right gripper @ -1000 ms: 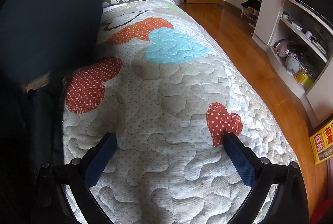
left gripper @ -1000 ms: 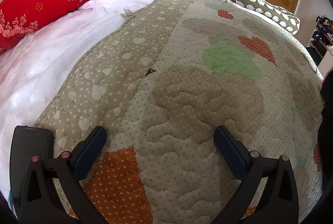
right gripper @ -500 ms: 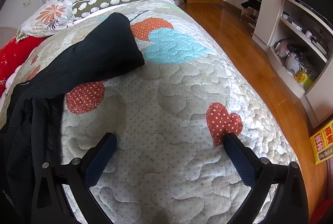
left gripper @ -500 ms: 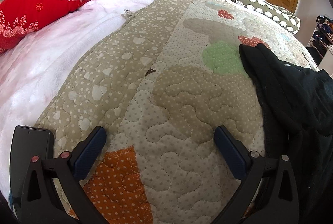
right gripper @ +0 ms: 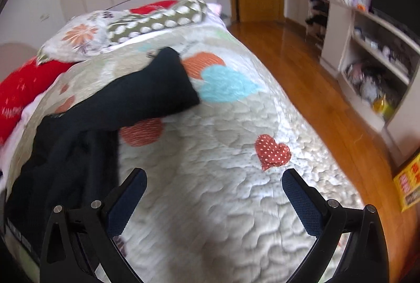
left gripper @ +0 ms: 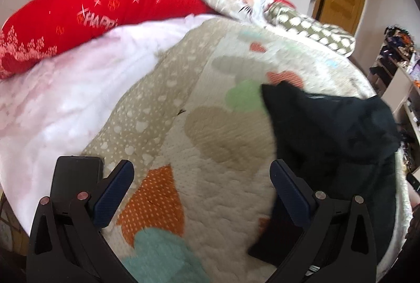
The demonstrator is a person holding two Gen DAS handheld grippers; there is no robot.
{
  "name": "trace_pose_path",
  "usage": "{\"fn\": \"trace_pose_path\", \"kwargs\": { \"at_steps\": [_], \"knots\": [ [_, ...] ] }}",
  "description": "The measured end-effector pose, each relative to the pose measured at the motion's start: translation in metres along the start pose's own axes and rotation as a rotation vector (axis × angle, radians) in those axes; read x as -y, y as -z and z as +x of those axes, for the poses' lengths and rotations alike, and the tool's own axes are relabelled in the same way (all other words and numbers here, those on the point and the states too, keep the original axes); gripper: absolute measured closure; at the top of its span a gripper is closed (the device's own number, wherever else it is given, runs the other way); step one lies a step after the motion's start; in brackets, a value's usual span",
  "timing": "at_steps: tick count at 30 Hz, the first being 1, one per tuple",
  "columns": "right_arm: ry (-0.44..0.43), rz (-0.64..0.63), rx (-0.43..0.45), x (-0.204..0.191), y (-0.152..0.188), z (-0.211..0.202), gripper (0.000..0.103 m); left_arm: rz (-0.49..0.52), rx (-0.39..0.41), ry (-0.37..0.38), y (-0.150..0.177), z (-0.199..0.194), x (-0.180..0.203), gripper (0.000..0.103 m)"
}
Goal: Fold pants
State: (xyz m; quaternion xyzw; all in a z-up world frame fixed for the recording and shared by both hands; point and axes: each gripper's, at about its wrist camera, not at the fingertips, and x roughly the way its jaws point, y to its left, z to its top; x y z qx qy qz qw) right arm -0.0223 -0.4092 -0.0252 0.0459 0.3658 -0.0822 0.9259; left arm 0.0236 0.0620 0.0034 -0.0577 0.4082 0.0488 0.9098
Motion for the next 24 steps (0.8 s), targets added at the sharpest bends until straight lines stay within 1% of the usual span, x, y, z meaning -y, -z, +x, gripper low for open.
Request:
{"fn": "trace_pose_path", "kwargs": {
  "at_steps": [2,4,11,13,16,19,24],
  "knots": [
    [-0.038,-0.020,0.017,-0.010,0.002,-0.011,0.000,0.015,0.021,0.012,0.002,-0.010,0.006,0.000],
    [-0.054,-0.030,0.030,-0.018,0.002,-0.020,0.000,0.036,0.043,0.012,0.005,-0.019,0.016,0.000],
    [-0.090,-0.067,0.051,-0.046,0.006,-0.035,0.000,0.072,0.072,0.035,0.016,-0.031,0.038,0.000],
    [-0.109,-0.067,0.045,-0.050,0.009,-0.037,0.000,0.085,0.091,0.031,0.021,-0.036,0.044,0.000],
    [-0.113,-0.077,0.038,-0.054,0.013,-0.037,0.000,0.106,0.114,0.026,0.027,-0.042,0.052,0.000],
    [-0.116,-0.085,0.039,-0.056,0.015,-0.039,0.000,0.115,0.127,0.042,0.031,-0.047,0.058,0.000],
    [-0.136,-0.083,0.044,-0.058,0.017,-0.043,0.000,0.139,0.154,0.031,0.035,-0.056,0.068,0.000]
  ]
}}
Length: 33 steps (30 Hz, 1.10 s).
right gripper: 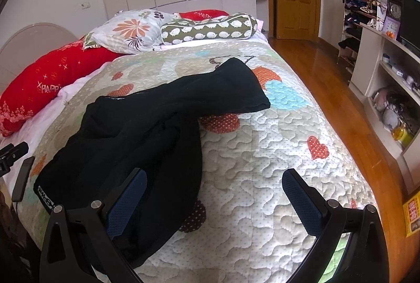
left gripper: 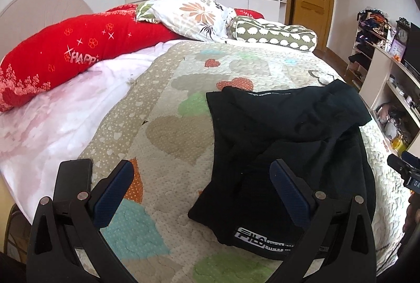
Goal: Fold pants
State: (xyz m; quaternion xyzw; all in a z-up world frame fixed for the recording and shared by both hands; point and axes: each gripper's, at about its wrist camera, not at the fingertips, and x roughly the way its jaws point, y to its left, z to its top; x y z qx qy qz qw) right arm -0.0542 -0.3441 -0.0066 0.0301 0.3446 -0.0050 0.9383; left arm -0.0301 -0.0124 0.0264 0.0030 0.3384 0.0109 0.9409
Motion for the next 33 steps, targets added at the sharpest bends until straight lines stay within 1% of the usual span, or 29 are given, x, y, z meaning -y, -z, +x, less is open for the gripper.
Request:
{"fn": "trace_pose_path", "kwargs": {
  "at_steps": [8,15,17,21,25,29,31,33],
  "knots": [
    [-0.004,-0.024,-0.011,-0.006,0.003,0.000,0.000,0.022,0.014,0.000,0.003,-0.007,0.010,0.000],
    [-0.016,-0.025,-0.011,-0.005,0.006,0.002,0.001,0.027,0.012,0.017,0.006,-0.009,0.013,0.000],
    [-0.018,-0.021,-0.011,-0.003,0.007,0.003,0.001,0.023,0.004,0.034,0.007,-0.009,0.014,0.000],
    [-0.017,-0.005,-0.024,0.003,0.009,0.008,0.001,0.007,-0.034,0.101,0.016,-0.003,0.012,0.000],
    [-0.032,0.009,-0.035,0.010,0.011,0.015,0.001,0.009,-0.093,0.103,0.031,0.011,0.008,0.000],
    [-0.041,0.017,-0.051,0.014,0.008,0.029,0.003,-0.030,-0.160,0.124,0.042,0.031,0.001,0.000],
    [-0.050,0.012,-0.073,0.016,0.006,0.038,0.014,-0.057,-0.193,0.137,0.044,0.040,0.000,0.000],
    [-0.047,0.005,-0.091,0.016,0.005,0.047,0.018,-0.066,-0.205,0.158,0.045,0.046,0.002,0.000]
  ]
}}
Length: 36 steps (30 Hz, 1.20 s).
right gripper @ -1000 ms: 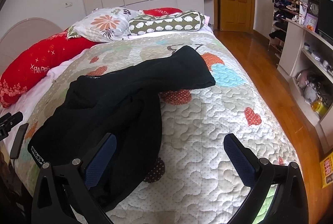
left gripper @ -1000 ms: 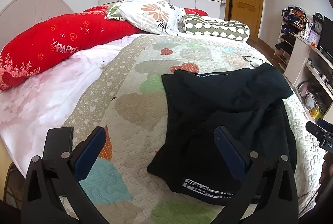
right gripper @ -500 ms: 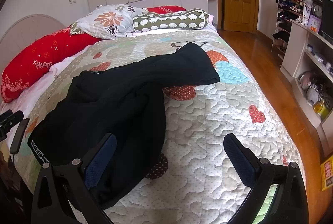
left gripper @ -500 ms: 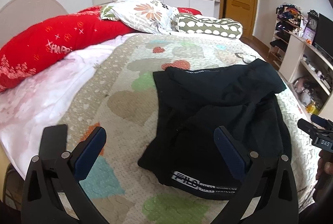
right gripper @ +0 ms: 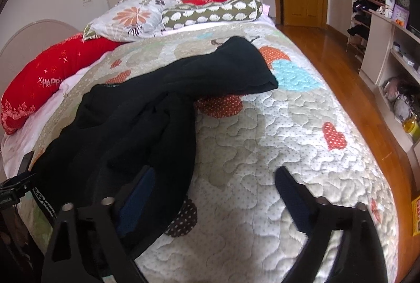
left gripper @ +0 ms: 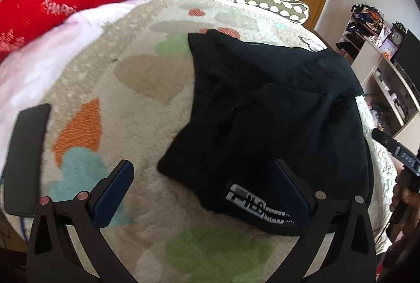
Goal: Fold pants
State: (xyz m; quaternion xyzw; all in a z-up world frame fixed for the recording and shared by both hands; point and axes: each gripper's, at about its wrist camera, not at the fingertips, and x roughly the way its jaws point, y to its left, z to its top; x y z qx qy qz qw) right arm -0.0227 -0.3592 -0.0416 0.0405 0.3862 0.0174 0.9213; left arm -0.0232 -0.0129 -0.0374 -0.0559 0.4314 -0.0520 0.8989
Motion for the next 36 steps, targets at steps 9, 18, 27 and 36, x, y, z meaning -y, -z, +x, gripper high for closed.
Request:
{"fn": "trace_pose_path", "kwargs": {
  "at_steps": [9,18,27,36],
  "knots": [
    [-0.094,-0.063,-0.047,-0.022,-0.006,0.039,0.052,0.036,-0.062,-0.003,-0.002,0.031,0.014,0.000],
    [-0.206,-0.010,0.031,-0.004,-0.012,-0.005,0.098,-0.030,-0.068,0.119,-0.014,0.020,0.002,0.053],
    [-0.092,-0.008,0.034,0.049,0.044,-0.110,0.093,-0.037,-0.061,0.138,-0.011,0.007,-0.011,0.053],
    [0.065,0.175,0.010,0.118,0.065,-0.110,0.027,-0.051,-0.063,0.118,-0.002,-0.003,-0.021,0.042]
  ]
}}
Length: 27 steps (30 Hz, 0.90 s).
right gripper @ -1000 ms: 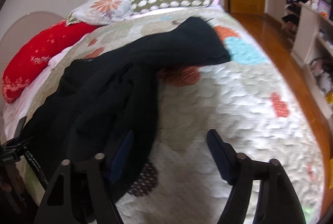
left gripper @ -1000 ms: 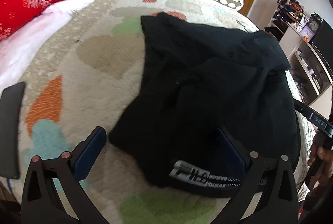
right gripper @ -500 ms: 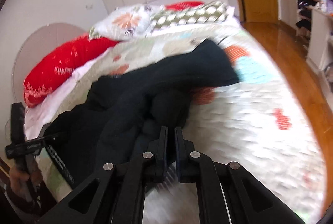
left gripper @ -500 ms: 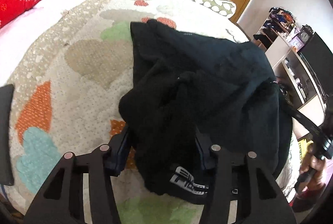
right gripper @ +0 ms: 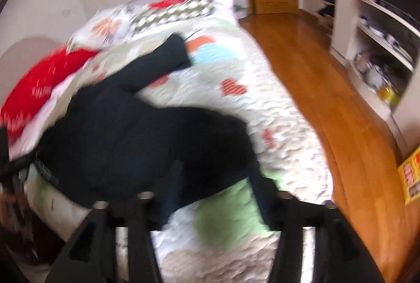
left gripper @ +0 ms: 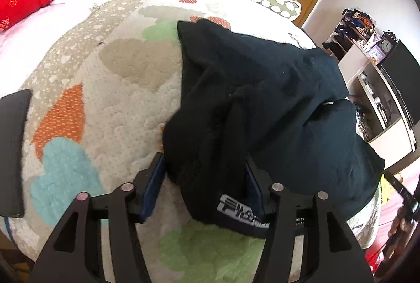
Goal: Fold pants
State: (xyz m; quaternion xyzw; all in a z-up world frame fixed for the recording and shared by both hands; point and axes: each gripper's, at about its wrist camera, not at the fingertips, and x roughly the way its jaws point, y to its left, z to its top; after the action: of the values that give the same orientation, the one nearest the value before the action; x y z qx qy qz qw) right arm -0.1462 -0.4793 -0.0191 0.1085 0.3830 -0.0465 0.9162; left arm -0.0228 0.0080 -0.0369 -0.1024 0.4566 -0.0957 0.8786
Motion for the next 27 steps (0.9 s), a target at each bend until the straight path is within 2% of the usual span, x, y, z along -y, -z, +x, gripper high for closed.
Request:
{"fn": "trace_pose_path", "kwargs": {
  "at_steps": [2,3,5,7,10,13,15,19,21,23,25,26,27],
  "knots": [
    [0.013,0.027,-0.006,0.008,-0.006,0.012,0.027,-0.004,0.017,-0.018,-0.002,-0.004,-0.004,0.032],
    [-0.003,0.034,-0.010,0.009,-0.008,0.018,0.027,-0.007,0.025,-0.028,-0.004,-0.005,-0.005,0.030],
    [-0.055,0.052,-0.007,0.009,-0.012,0.033,0.034,-0.021,0.024,-0.031,-0.008,-0.001,-0.006,0.029],
    [-0.087,0.040,-0.033,0.002,-0.014,0.051,0.076,-0.042,0.014,-0.021,-0.011,0.006,-0.006,0.029],
    [-0.086,0.024,-0.010,-0.011,-0.017,0.055,0.085,-0.059,-0.011,0.001,-0.014,0.019,-0.005,0.028],
    [-0.070,0.001,0.043,-0.015,-0.023,0.038,0.086,-0.064,-0.022,0.036,-0.016,0.026,-0.003,0.030],
    [-0.050,-0.008,0.071,-0.012,-0.027,0.021,0.086,-0.049,-0.016,0.028,-0.016,0.021,0.000,0.058],
    [0.039,-0.057,0.070,-0.008,-0.026,0.011,0.086,-0.006,-0.007,0.059,-0.010,0.002,0.006,0.058],
    [0.076,-0.057,0.030,-0.002,-0.021,0.023,0.086,0.024,-0.004,0.049,0.001,-0.002,0.011,0.058],
    [0.107,-0.066,-0.047,0.001,-0.012,0.042,0.084,0.038,-0.017,0.023,0.007,0.005,0.012,0.055],
    [0.137,-0.080,-0.065,-0.001,-0.008,0.051,0.077,0.021,-0.045,0.021,0.014,0.014,0.006,0.054],
    [0.141,-0.076,-0.055,-0.001,-0.008,0.048,0.077,0.009,-0.038,0.032,0.014,0.012,0.004,0.052],
    [0.141,-0.064,-0.050,-0.001,-0.011,0.045,0.072,0.005,-0.036,0.032,0.013,0.008,0.003,0.047]
  ]
}}
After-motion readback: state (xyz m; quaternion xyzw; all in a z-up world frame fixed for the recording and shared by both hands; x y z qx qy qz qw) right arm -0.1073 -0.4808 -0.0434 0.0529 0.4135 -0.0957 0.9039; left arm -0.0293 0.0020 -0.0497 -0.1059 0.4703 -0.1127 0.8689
